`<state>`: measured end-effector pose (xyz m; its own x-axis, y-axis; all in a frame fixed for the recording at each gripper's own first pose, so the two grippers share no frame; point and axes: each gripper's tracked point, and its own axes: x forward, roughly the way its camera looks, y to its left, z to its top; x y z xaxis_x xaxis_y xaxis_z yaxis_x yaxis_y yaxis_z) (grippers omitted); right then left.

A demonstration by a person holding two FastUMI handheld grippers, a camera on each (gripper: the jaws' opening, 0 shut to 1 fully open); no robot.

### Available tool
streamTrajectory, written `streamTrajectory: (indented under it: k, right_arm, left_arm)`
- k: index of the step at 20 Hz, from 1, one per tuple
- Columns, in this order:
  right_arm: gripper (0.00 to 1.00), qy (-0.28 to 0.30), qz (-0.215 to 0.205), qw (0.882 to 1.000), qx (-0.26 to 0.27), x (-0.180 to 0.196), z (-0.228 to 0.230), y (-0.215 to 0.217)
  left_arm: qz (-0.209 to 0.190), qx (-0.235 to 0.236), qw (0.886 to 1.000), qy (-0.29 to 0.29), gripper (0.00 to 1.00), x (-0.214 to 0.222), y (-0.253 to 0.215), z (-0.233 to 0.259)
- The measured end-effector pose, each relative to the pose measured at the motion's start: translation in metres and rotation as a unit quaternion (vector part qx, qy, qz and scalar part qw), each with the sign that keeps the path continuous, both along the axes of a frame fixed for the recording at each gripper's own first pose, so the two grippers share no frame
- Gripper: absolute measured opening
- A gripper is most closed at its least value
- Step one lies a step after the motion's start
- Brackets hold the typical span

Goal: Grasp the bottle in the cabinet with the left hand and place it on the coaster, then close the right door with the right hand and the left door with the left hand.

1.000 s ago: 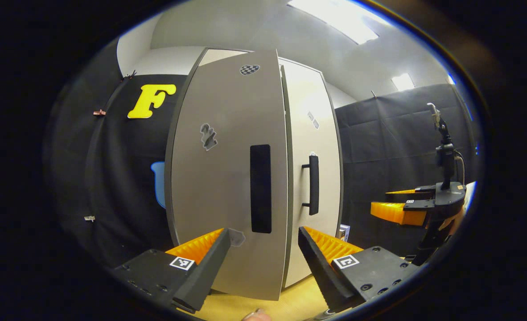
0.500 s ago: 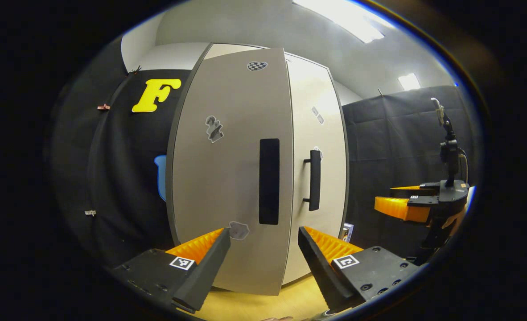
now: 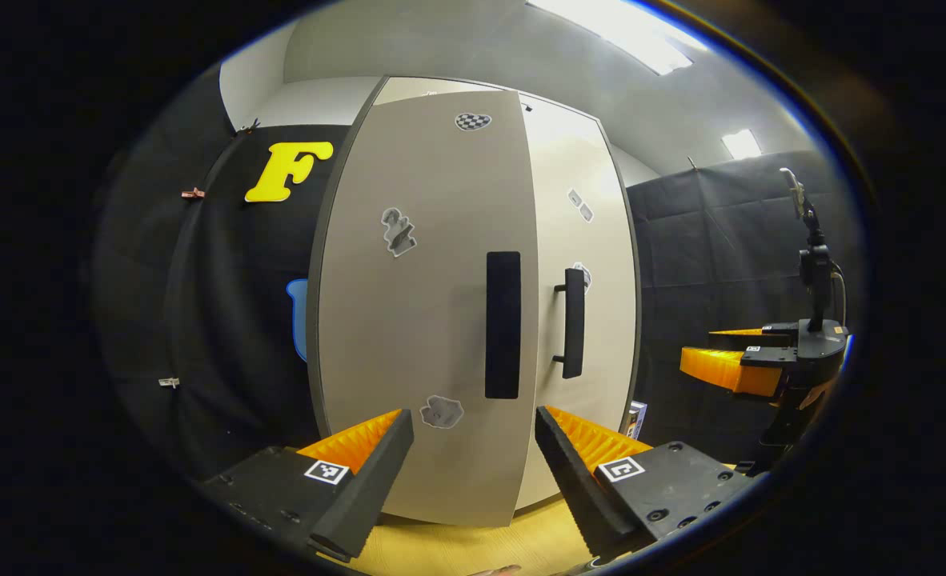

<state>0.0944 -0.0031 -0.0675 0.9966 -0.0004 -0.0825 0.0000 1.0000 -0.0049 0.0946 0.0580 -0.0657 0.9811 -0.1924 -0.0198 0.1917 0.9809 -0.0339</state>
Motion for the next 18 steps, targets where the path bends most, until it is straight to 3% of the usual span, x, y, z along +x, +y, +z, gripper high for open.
streamTrajectory:
  k: [18]
  right_arm:
    - [0.97,-0.009,0.007,1.0,-0.02,-0.0019,-0.002,0.007]
  left_arm:
    - [0.005,0.009,1.0,-0.001,0.97,-0.0062,0.0009,0.003]
